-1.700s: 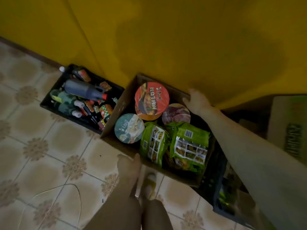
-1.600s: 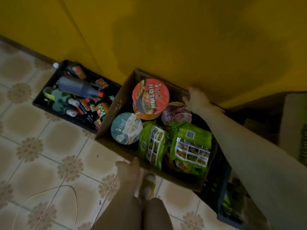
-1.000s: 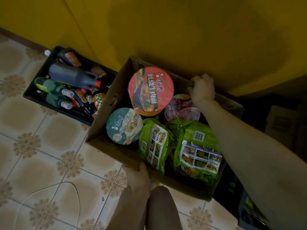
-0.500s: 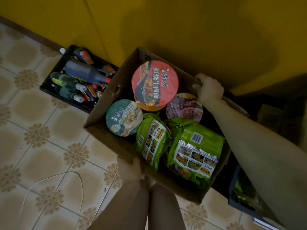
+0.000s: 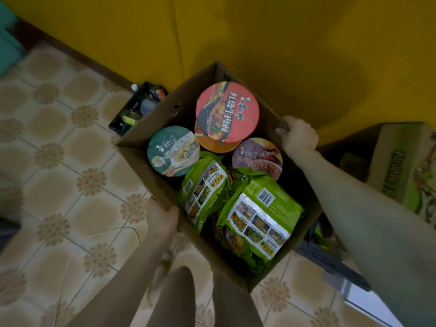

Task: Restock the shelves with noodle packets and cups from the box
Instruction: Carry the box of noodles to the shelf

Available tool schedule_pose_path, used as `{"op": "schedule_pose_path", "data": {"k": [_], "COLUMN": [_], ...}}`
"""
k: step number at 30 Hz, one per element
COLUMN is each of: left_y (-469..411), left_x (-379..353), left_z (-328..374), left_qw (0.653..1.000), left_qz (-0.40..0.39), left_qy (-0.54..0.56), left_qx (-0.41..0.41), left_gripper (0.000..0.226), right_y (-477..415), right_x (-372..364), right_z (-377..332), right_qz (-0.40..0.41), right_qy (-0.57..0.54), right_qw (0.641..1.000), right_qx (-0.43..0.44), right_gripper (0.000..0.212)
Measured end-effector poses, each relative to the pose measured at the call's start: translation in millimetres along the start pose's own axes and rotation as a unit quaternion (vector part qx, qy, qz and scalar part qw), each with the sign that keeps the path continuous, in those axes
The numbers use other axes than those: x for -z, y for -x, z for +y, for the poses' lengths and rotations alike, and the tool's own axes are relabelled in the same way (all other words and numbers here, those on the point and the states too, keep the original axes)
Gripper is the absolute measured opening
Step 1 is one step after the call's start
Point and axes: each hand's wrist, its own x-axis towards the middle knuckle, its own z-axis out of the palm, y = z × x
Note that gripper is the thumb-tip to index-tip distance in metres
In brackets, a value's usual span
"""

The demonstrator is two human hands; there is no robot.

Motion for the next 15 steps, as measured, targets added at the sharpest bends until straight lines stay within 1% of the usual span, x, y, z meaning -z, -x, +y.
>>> {"op": "schedule_pose_path", "data": {"k": [4,7,9,10,13,15], "left_y": [11.7,10.6,12.2,11.7,11.3,16.0], "left_x": [50.1,90.4,119.1,132.4,168.6,187.7], "left_z": [11.6,16.8,23.0,26.8,37.1,45.2], "left_qw": [0.998,0.991,0.98,0.973,0.954,0.939], "left_qz": [-0.015,-0.038,-0.064,-0.079,-0.098,-0.112], "left_qy": [-0.029,-0.072,-0.098,-0.11,-0.15,-0.181], "left_qx": [-0.051,-0.109,-0.159,-0.184,-0.24,-0.27], "left_gripper": [0.023,0.021,0.012,0.011,0.021,0.02], "right_y": [43.6,85.6,121.7,140.7,199.4,238.7], "right_x": [13.0,21.1,27.7,31.2,38.9,43.6], "right_z": [-19.5,-36.4,-47.9,-52.7,-62.2,-66.2], "right_qz": [0.02,0.047,0.066,0.078,0.102,0.113], "right_qy": [-0.004,-0.003,-0.011,-0.019,-0.045,-0.068], "right_qw": [0.999,0.997,0.993,0.99,0.981,0.973], "right_qx": [-0.029,-0.069,-0.101,-0.117,-0.161,-0.188], "right_gripper": [0.023,0.025,0.028,0.029,0.026,0.025]}}
